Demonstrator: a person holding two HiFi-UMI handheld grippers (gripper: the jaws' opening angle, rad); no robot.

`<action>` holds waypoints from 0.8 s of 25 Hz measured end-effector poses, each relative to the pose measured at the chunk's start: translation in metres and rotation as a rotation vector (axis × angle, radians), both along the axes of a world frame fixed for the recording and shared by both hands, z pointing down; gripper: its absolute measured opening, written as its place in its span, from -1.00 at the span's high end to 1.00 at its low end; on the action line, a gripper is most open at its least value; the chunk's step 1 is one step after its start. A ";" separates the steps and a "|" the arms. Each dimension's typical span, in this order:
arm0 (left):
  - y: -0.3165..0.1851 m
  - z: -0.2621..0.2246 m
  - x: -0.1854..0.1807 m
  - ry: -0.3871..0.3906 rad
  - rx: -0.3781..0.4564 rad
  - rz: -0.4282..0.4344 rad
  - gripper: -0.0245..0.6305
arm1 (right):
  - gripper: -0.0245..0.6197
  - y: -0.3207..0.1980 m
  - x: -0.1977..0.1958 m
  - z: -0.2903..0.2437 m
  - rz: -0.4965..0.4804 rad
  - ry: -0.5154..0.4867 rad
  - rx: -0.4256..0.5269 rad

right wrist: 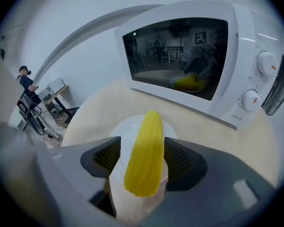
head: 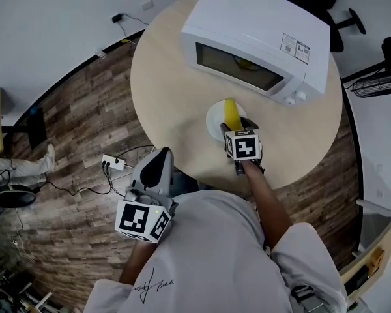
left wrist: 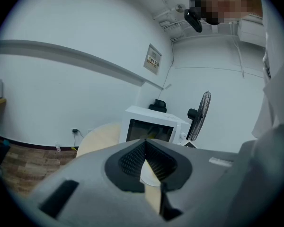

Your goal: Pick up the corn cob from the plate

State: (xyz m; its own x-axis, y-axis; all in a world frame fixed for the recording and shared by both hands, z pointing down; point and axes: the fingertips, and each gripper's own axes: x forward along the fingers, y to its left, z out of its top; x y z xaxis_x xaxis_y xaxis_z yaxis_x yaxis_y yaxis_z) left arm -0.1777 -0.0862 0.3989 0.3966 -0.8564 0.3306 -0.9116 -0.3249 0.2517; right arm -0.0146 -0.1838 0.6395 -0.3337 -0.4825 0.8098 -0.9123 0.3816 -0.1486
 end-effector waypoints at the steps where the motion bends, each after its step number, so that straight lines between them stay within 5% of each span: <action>1: 0.001 0.000 -0.001 0.000 -0.001 -0.002 0.95 | 0.02 -0.001 -0.001 0.002 -0.003 0.008 0.000; 20: 0.001 0.006 -0.017 -0.012 -0.028 -0.008 0.95 | 0.01 -0.017 0.001 0.031 -0.008 0.112 -0.024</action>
